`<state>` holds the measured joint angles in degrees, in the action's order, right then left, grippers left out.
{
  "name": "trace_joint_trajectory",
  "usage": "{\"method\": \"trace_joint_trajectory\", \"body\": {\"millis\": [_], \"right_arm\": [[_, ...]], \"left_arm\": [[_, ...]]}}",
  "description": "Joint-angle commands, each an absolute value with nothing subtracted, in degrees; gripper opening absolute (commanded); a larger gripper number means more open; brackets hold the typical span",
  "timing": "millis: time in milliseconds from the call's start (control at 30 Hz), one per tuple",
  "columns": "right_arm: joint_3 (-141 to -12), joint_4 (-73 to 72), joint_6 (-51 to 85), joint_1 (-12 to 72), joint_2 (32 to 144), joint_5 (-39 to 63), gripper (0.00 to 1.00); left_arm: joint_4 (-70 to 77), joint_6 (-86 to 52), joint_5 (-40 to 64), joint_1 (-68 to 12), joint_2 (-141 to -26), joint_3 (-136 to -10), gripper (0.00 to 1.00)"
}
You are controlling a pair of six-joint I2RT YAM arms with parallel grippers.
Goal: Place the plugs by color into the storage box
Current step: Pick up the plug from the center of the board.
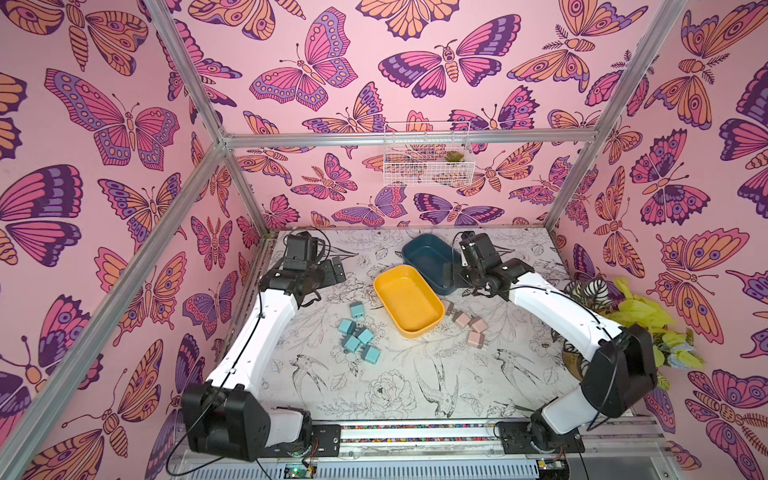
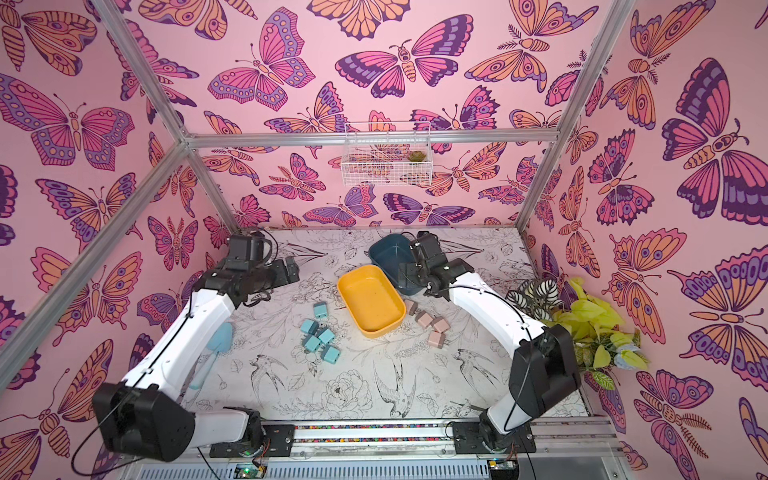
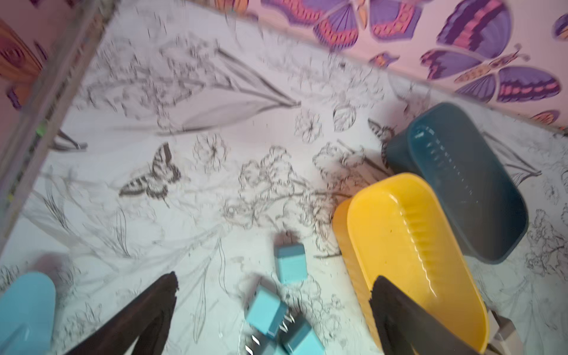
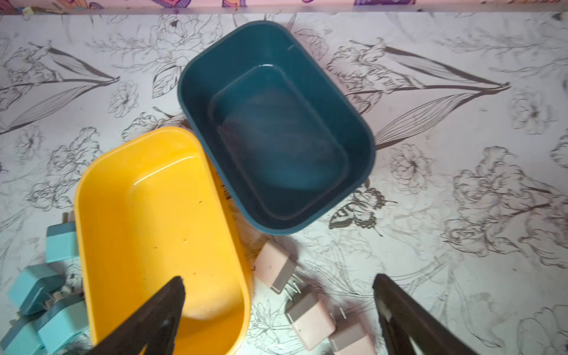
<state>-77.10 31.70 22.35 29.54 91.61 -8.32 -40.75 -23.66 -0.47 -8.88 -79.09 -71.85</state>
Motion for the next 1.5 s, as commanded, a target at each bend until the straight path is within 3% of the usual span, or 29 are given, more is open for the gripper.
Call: {"method": "trace_joint_trajectory", "body": {"millis": [0,467,600,667,1067,1167,1367,1467], "right_arm": [[-80.2,40.1,23.7,31.2,95.5,-2.0,0.95],[-80.9,41.6,23.9,32.5,99.0,0.8,0.95],[-80.1,41.3,24.3,32.5,98.7,0.8,0.95],[-79.8,41.2,24.3,32.5,98.6,0.7,0.95],[-76.8,37.8,26.2,32.5,97.5,1.3,0.96],[-76.5,37.3,26.1,32.5,97.6,1.6,0.97],[-75.8,36.9,25.7,32.5,97.6,2.4,0.97],[-75.2,36.6,25.6,32.5,97.5,2.6,0.97]], "left_arm": [[-59.5,-29.3,4.5,-10.2,-83.5,-72.6,1.0],[-62.8,-33.6,11.2,-13.4,-101.3,-80.7,1.0],[-62.7,-33.3,10.2,-14.3,-106.3,-84.4,0.96],[-62.4,-33.7,9.5,-14.6,-108.1,-85.3,0.88],[-56.3,-34.3,9.7,-15.5,-114.8,-87.4,0.87],[-56.2,-34.8,8.1,-15.7,-116.0,-87.6,0.8],[-55.6,-36.0,7.0,-15.7,-116.9,-87.2,0.75],[-54.8,-36.5,6.8,-15.6,-117.2,-86.8,0.66]]}}
